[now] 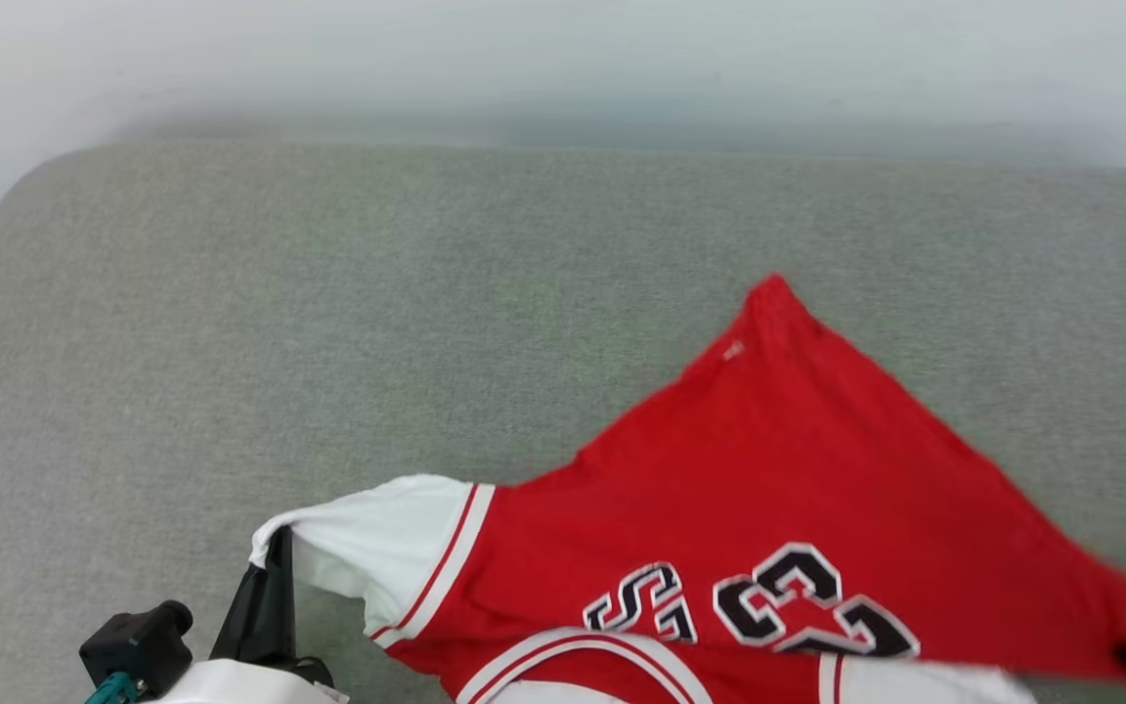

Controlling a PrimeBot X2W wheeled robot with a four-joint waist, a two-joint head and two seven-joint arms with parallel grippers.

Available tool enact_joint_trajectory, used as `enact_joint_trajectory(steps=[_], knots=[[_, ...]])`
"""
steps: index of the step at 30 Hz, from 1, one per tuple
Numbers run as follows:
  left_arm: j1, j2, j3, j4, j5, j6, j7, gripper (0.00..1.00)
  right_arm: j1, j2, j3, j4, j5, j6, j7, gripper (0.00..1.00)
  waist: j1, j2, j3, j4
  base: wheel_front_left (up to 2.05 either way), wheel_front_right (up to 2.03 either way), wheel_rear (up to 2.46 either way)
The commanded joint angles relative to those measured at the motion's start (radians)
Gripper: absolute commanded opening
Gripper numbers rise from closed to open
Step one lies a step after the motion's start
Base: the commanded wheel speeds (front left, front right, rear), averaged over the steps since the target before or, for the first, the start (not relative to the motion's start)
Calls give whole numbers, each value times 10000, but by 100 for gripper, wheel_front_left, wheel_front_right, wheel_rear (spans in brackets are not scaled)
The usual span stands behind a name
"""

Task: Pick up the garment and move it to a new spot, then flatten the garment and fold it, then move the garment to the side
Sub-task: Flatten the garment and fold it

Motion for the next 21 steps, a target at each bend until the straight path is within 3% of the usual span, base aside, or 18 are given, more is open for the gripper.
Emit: enact_joint_trajectory(steps=[1, 7, 11, 12, 13, 21], knots=[[77, 27, 41, -38, -24, 9, 2, 0, 311, 115, -55, -13, -64, -10, 26, 0, 1, 0, -139, -160, 0, 0, 0], [87, 137, 7, -70, -21, 10, 38, 0, 2176, 851, -405, 4, -387, -10, 14, 0, 1, 0, -71, -265, 0, 0, 0], [-27, 211, 4, -35, -23, 3, 44, 0, 2455, 1321, -486, 91, -509, -10, -100, 0, 1, 0, -45, -254, 0, 0, 0], [-30, 230, 10, -27, -28, 3, 45, 0, 2322, 1410, -618, 28, -563, -10, -233, 36, 1, 0, -57, -258, 0, 0, 0], [-28, 244, 5, -13, -31, 1, 51, 0, 2160, 1430, -726, -84, -650, -10, -360, 98, 1, 0, -76, -259, 0, 0, 0], [-97, 286, -163, -101, 6, -26, 117, 0, 838, 1324, -1922, -1926, -1104, -10, -1231, 100, 1, 0, -146, 41, 0, 0, 0]])
